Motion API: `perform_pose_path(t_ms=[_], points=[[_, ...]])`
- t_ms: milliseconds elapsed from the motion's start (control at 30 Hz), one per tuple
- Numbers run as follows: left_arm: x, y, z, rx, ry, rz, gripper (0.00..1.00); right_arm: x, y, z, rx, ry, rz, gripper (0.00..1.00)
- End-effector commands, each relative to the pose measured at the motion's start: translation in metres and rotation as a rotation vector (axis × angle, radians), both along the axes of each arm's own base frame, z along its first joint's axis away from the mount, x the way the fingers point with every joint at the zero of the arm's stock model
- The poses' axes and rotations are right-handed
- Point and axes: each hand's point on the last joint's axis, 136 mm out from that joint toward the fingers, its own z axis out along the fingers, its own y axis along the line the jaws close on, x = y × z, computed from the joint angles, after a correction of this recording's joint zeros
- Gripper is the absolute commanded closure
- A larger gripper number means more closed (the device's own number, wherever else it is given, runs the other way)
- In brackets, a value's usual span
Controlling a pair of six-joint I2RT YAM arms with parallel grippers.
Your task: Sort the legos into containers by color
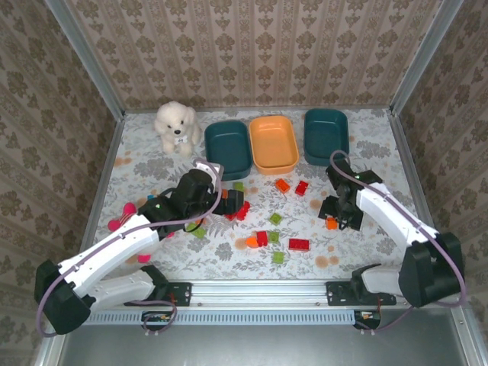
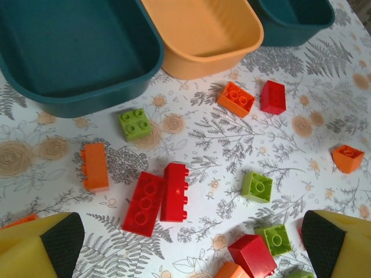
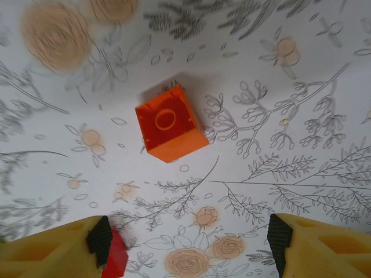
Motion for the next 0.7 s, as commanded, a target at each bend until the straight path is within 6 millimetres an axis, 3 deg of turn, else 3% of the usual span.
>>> perform_pose_path(t_ms=[0,400,667], points=[[-0.008,-0.006,-0.002,-0.017,0.019,-0.031,0.00,0.003,0.008,-0.008,0.003,0.040,0.094,0.25],[-0.005,-0.007,0.000,-0.022,0.015,-0.014,0.00,0.032,0.002,-0.042,-0.095,0.191,0.209,0.26],[-0.004,-0.013,0.002,-0.046,0.017,-0.025,0.00,0.037,0.010,-0.055,-0.047,0.243,0.265,0.38]])
